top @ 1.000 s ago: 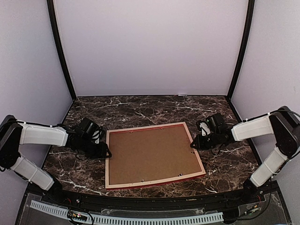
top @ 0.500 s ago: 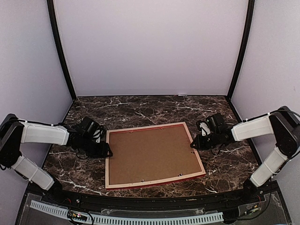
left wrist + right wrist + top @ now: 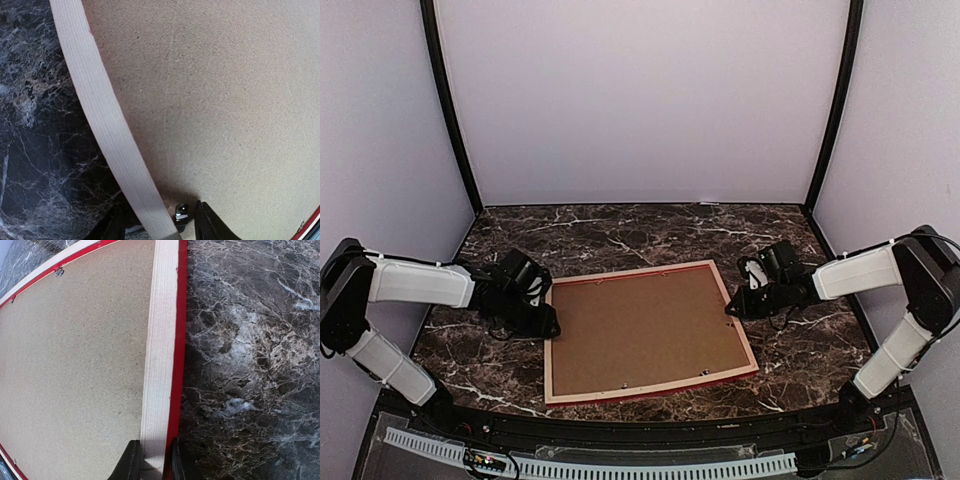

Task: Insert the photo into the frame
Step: Pick up the photo frame from the center of the board.

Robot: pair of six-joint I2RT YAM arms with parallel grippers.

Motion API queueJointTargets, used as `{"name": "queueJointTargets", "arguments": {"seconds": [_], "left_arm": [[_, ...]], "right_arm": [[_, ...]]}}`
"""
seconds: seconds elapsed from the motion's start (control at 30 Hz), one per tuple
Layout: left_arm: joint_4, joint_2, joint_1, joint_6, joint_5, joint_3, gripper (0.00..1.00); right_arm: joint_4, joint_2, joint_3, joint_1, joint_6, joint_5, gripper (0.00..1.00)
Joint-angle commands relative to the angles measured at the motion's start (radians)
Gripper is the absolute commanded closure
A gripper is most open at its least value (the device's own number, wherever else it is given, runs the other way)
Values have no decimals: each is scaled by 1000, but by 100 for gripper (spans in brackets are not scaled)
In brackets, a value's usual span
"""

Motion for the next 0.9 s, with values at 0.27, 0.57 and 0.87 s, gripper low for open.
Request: {"name": "queueJointTargets", "arguments": {"seconds": [0.27, 0.57, 0.87], "left_arm": [[-132, 12, -17, 9, -63, -12, 70], [-119, 5, -17, 17, -64, -9, 81], [-99, -20, -17, -1, -63, 5, 61]], "right_arm": [[-116, 64, -43, 10, -9, 1, 100], [-120, 58, -43, 10, -10, 6, 100], [-173, 3, -22, 10, -3, 20, 88]]}}
